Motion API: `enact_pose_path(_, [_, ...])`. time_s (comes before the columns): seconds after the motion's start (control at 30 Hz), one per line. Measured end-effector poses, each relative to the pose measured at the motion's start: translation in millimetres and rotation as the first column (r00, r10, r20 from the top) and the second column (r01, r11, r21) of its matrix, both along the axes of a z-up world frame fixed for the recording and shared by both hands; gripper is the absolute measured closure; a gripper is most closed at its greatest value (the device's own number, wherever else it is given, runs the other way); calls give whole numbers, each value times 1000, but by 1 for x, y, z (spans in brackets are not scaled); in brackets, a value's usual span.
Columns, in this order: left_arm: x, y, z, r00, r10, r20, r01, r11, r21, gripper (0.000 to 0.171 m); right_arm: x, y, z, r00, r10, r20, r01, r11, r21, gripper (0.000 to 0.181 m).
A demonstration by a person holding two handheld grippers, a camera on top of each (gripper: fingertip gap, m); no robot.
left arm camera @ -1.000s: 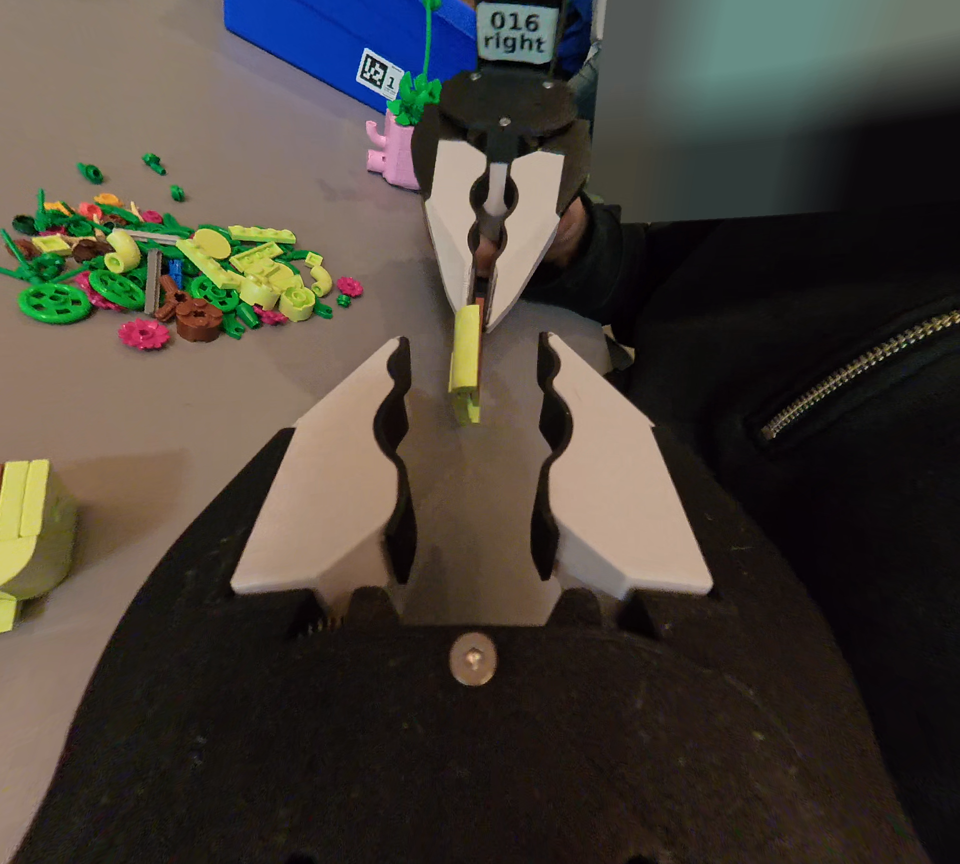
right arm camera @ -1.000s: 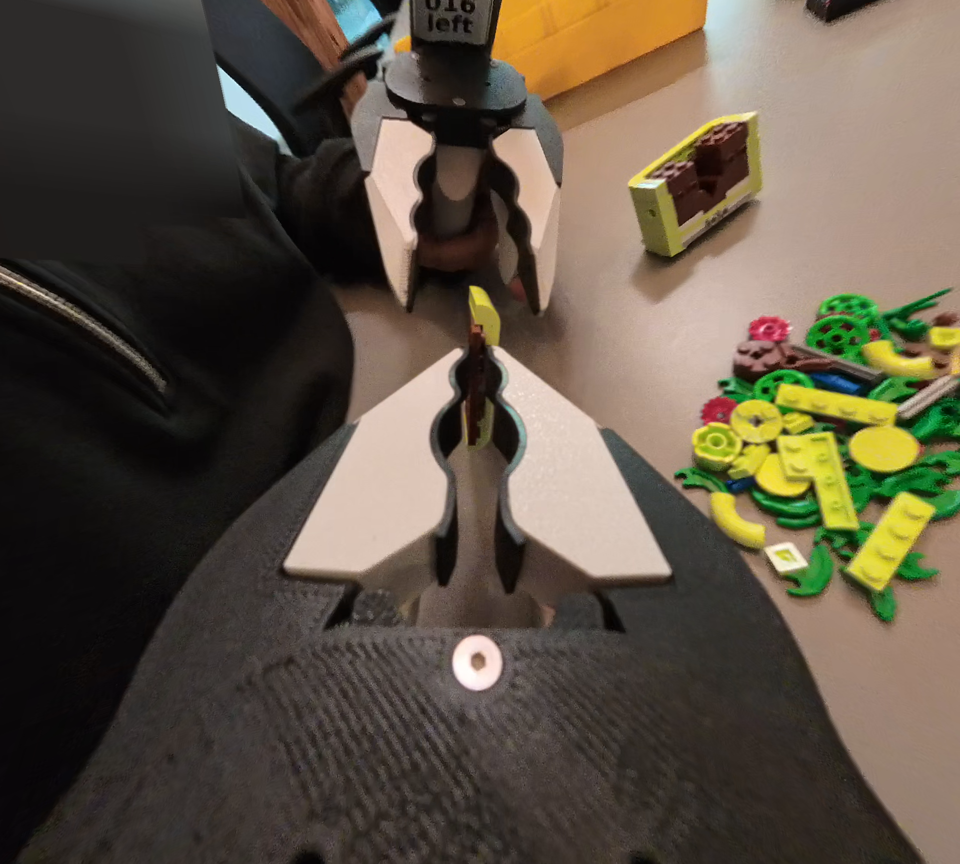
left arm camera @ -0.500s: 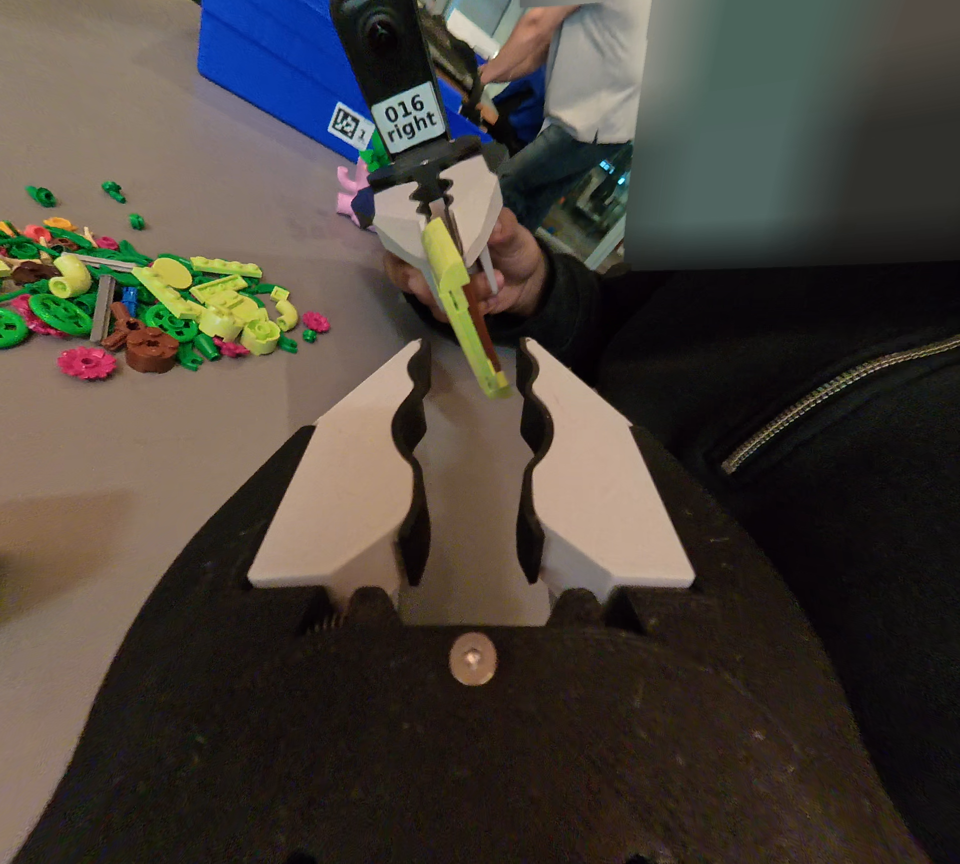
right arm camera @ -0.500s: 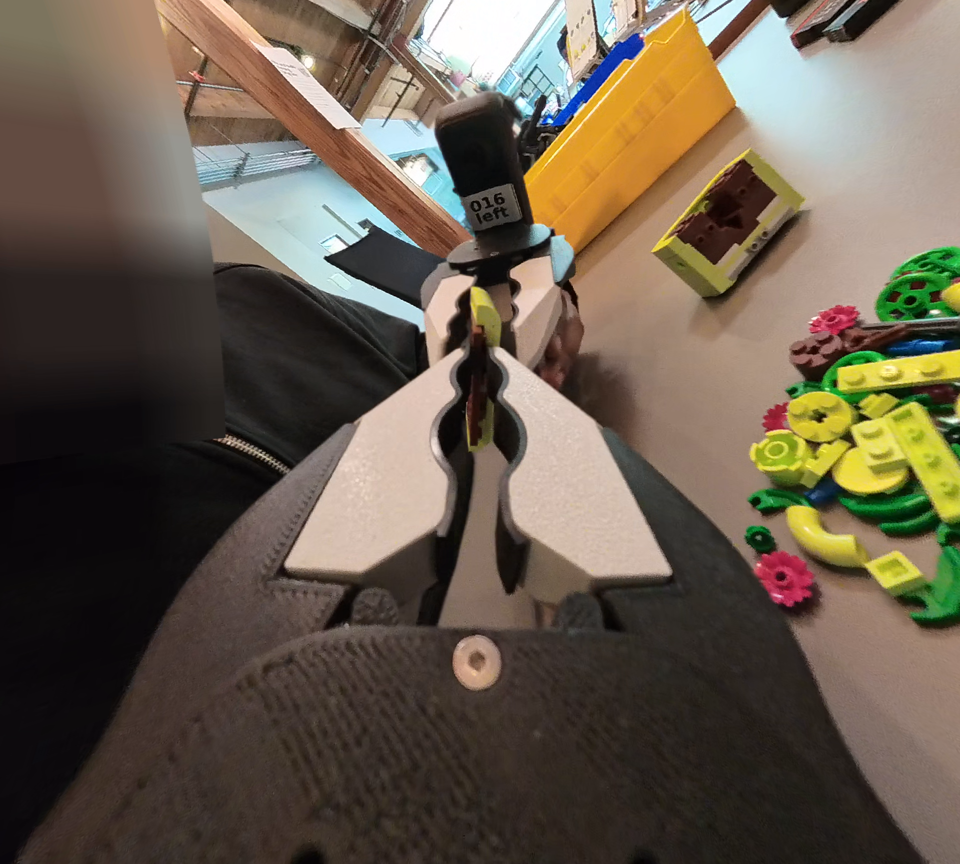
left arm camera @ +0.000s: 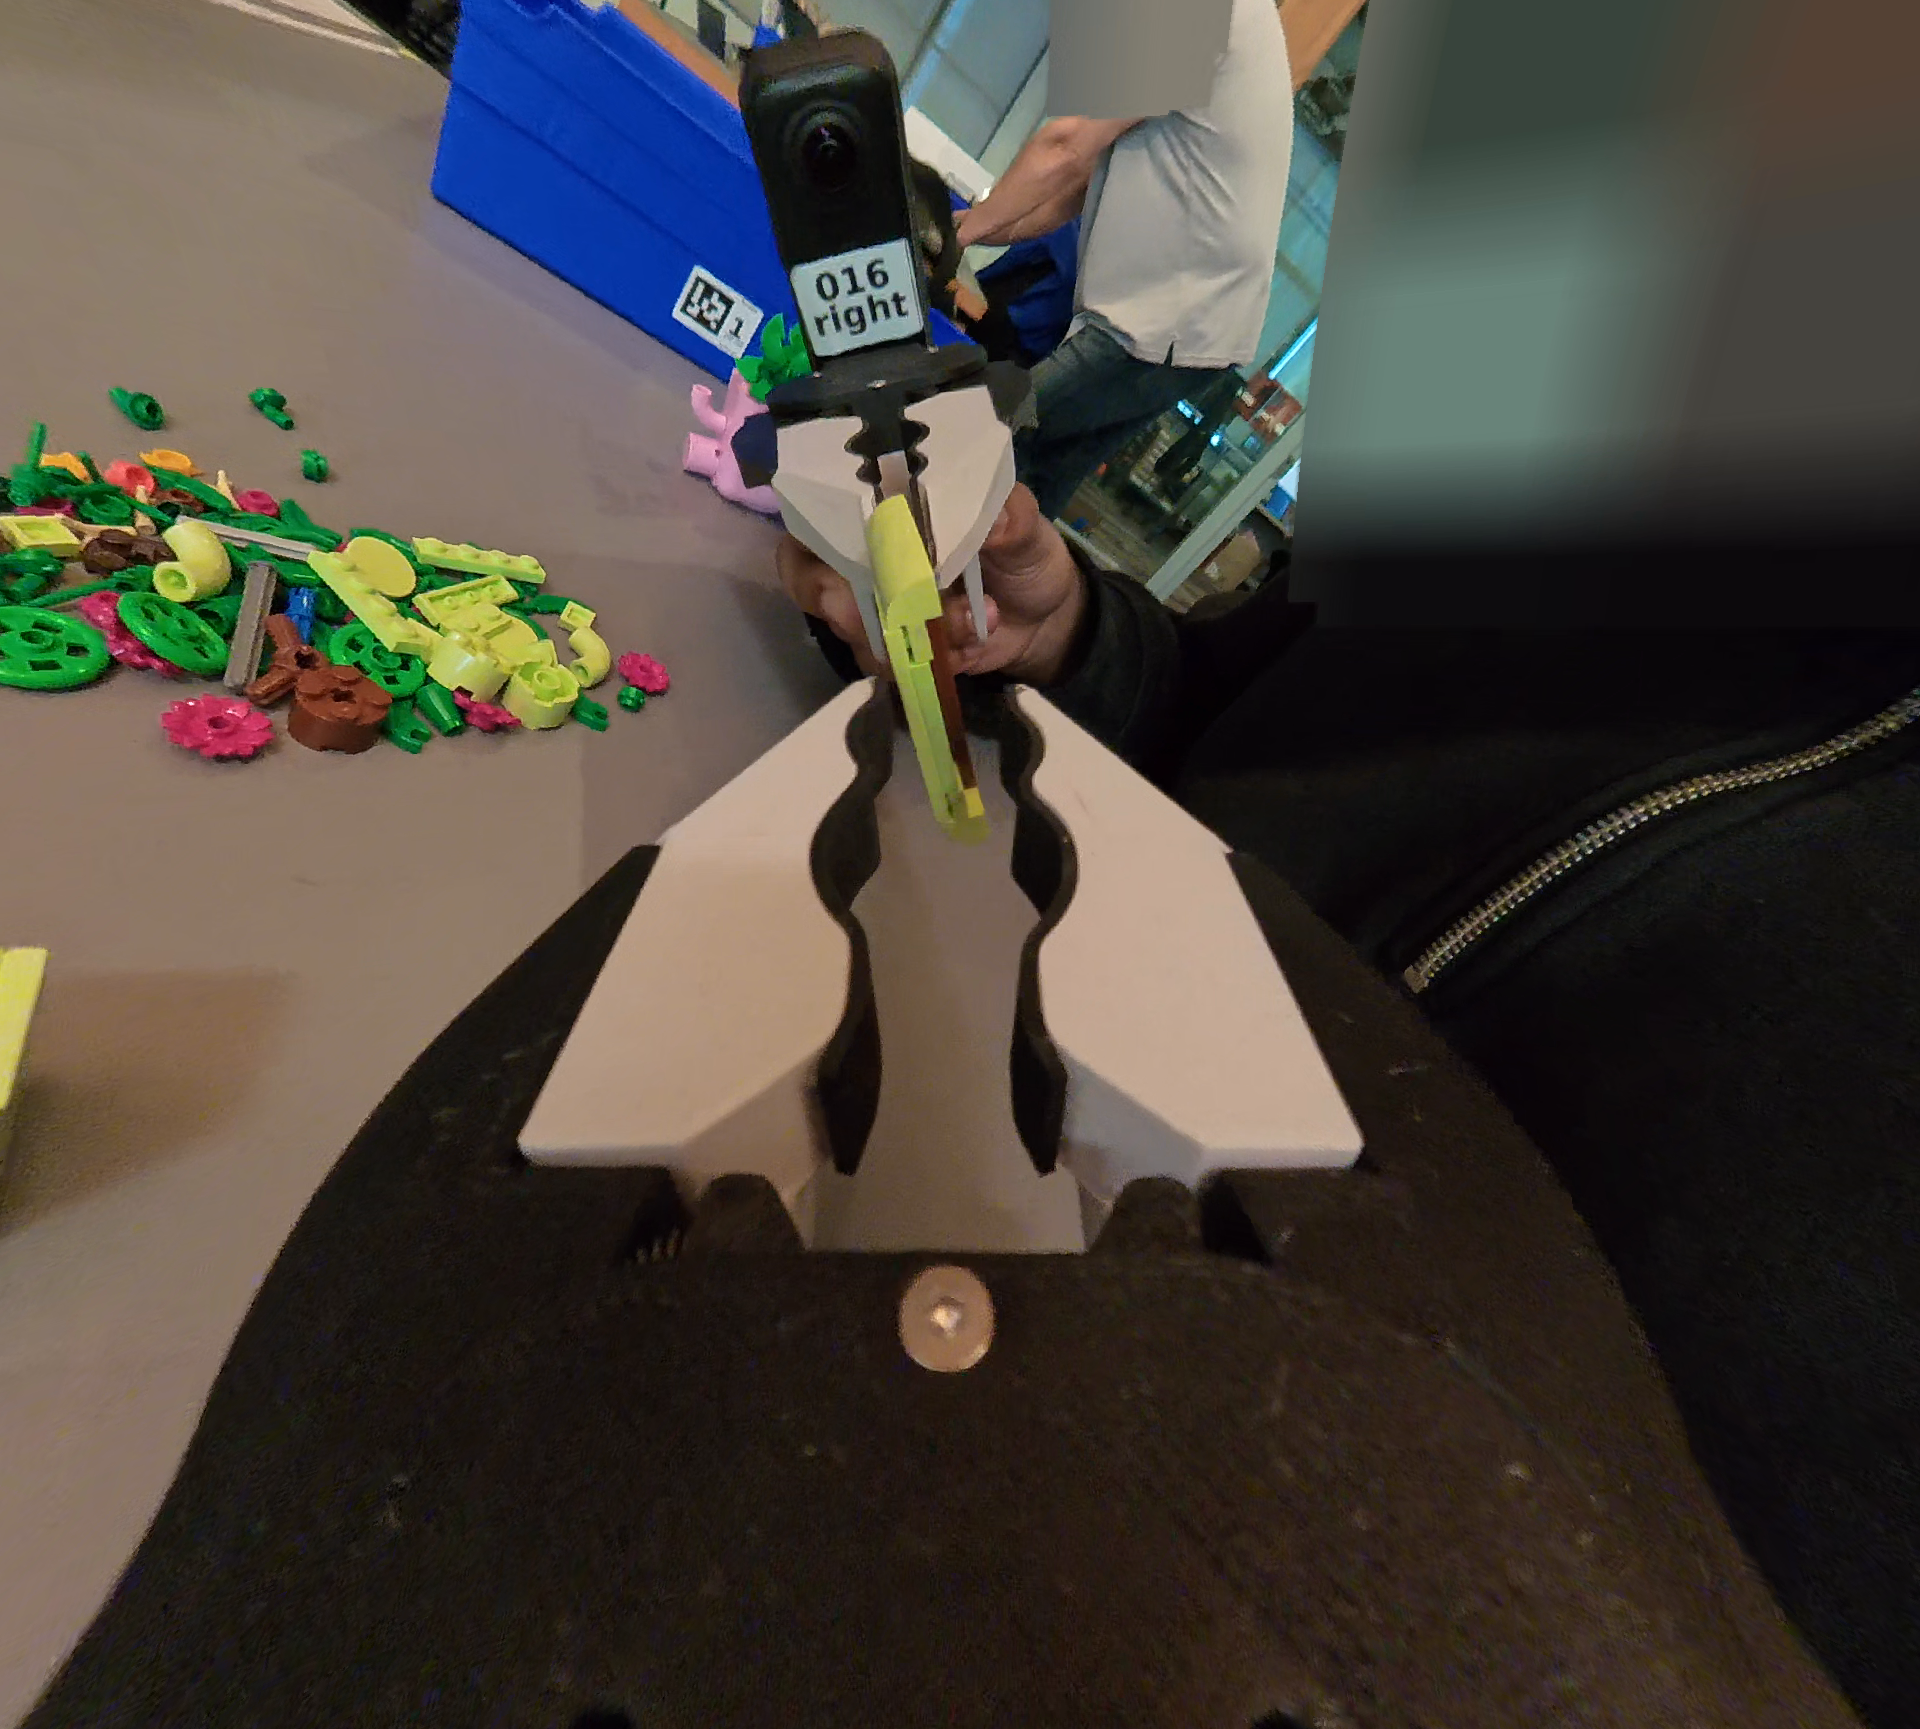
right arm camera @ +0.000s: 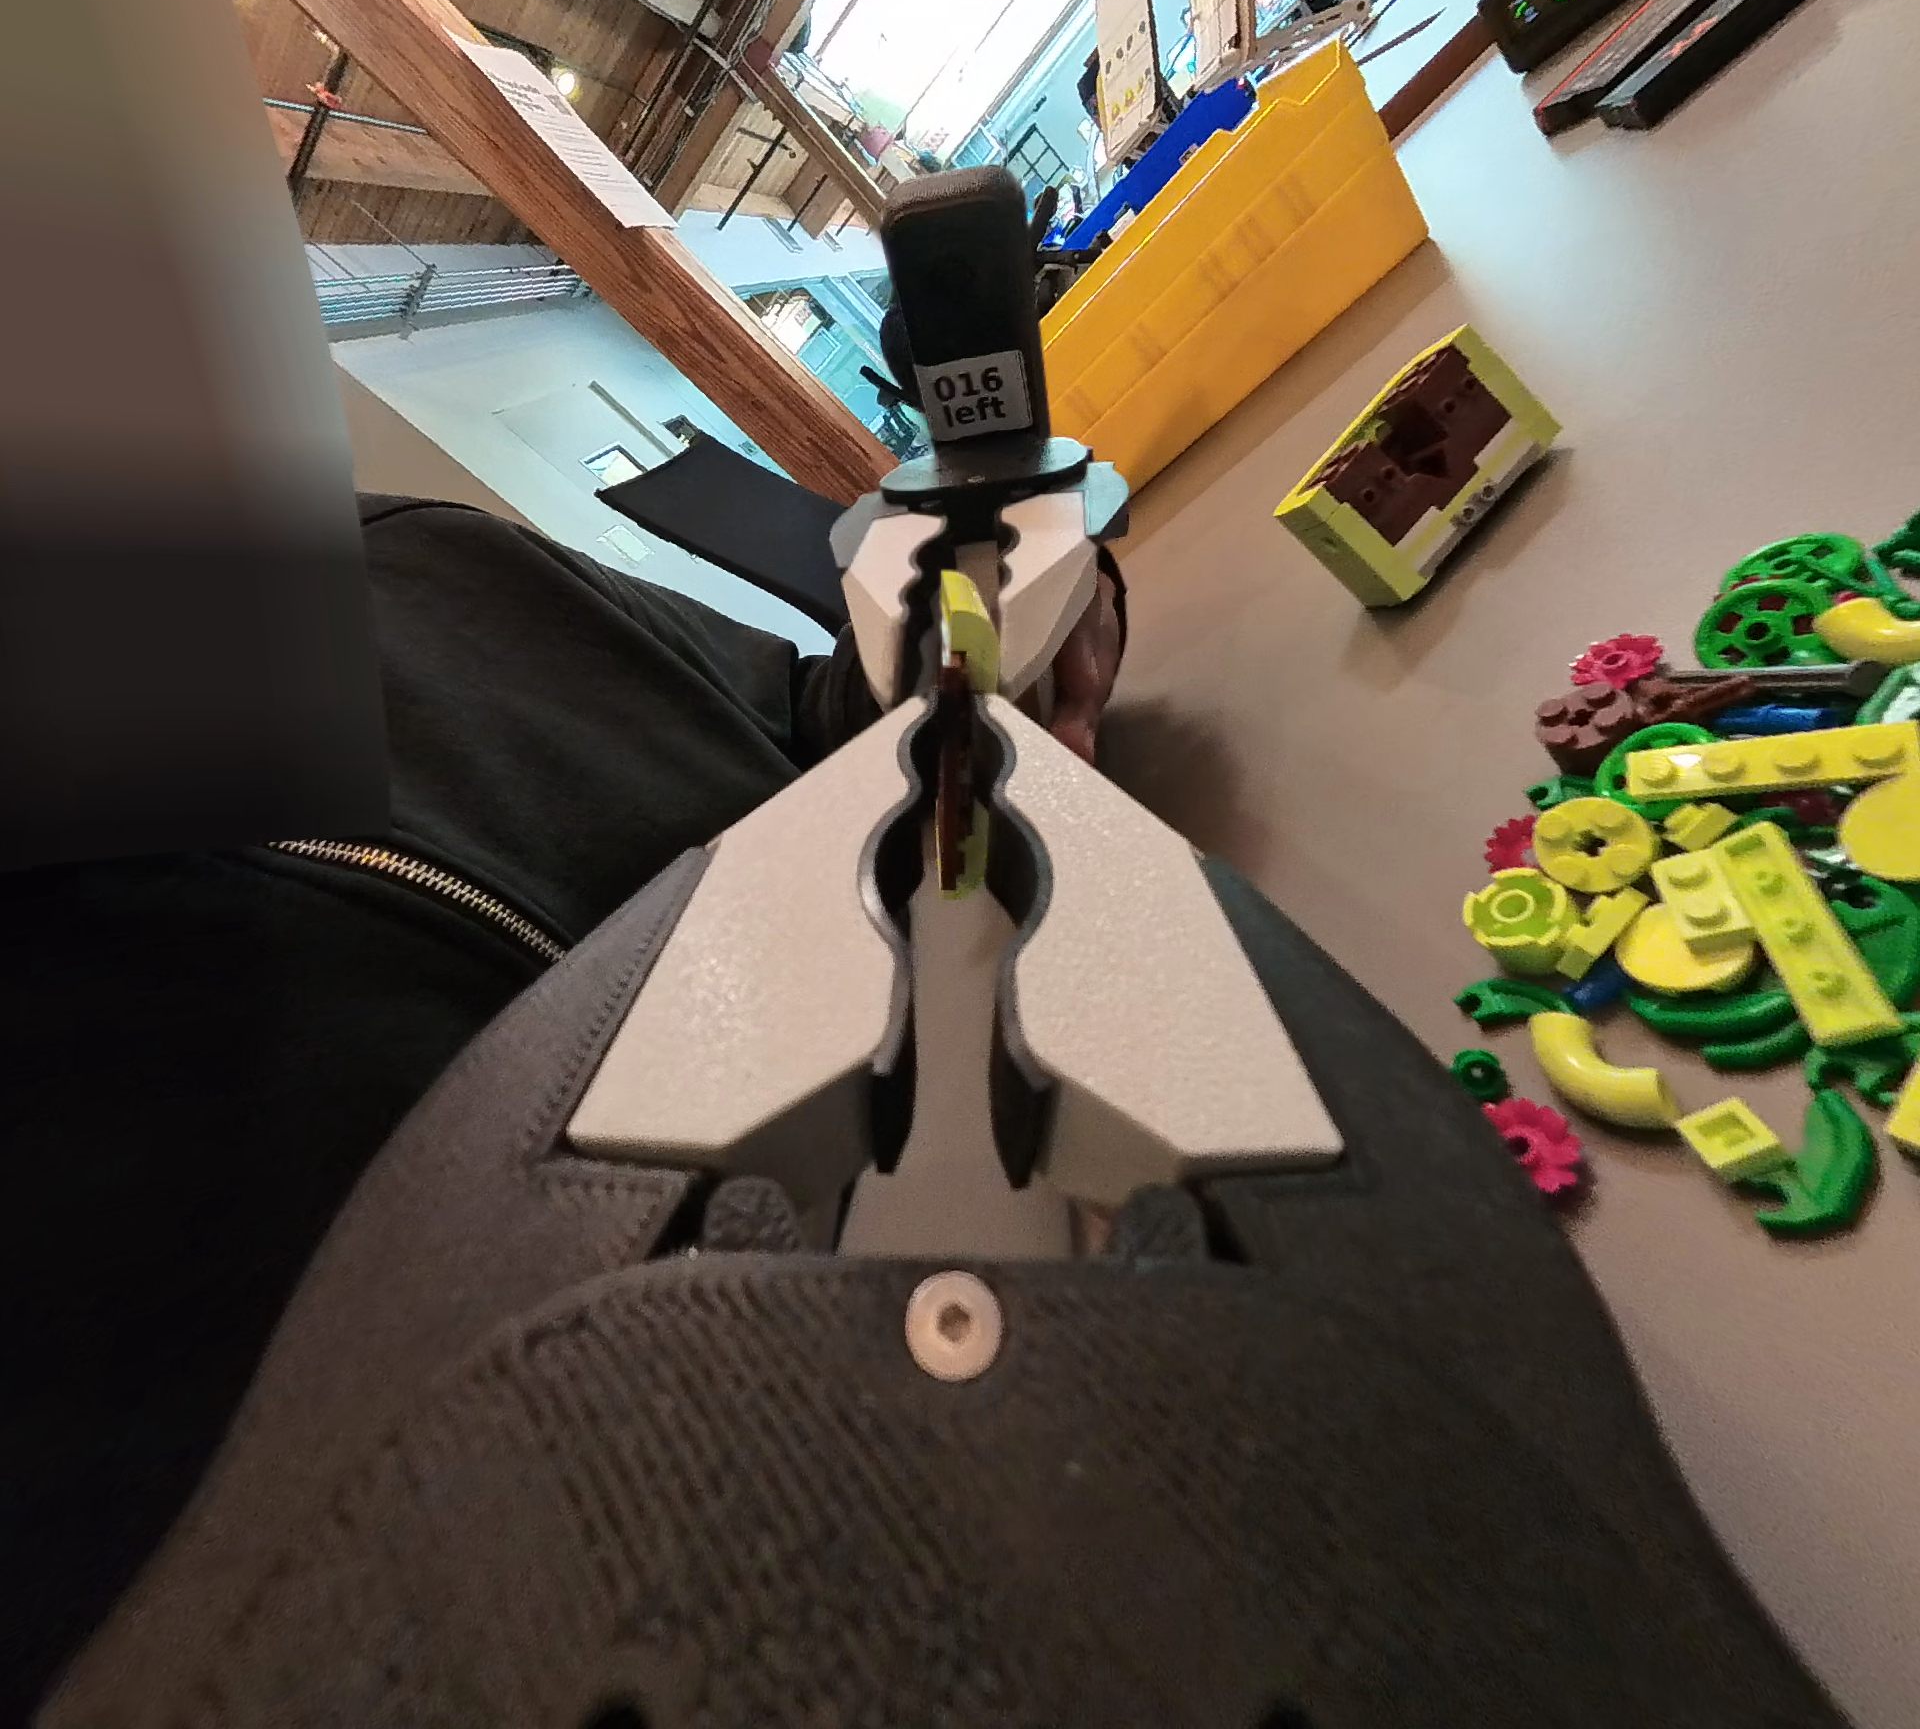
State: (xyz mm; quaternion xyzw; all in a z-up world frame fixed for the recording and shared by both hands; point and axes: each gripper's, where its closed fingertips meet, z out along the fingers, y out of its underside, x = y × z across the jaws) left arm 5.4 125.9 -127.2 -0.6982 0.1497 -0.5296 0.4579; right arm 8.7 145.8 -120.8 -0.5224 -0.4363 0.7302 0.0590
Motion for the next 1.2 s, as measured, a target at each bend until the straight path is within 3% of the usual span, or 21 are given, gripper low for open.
enact_pose_path(0.4, [-4, 5, -4, 1000, 28, -7, -28, 999, -30, 169, 0, -1, -1, 1000, 0, 1, 0, 1000, 13, 179])
enact_pose_path(0.57, [-8, 10, -2, 997, 70, -16, -70, 997, -18, 170, -1, 0, 5, 999, -9, -37, 8, 1000, -14, 171])
enact_pose_path(0.7, [-11, 14, -1, 994, 101, 38, -99, 993, -58, 170, -3, 3, -1, 998, -61, -25, 63, 992, 105, 179])
enact_pose_path(0.97, [-17, 25, -4, 973, 226, 51, -220, 970, -98, 171, -3, 4, -15, 994, -110, 24, 98, 951, 294, 178])
enact_pose_path(1.2, [-17, 24, -20, 966, 231, -115, -241, 967, -85, 168, -3, 0, -21, 995, -91, 29, 76, 941, 331, 179])
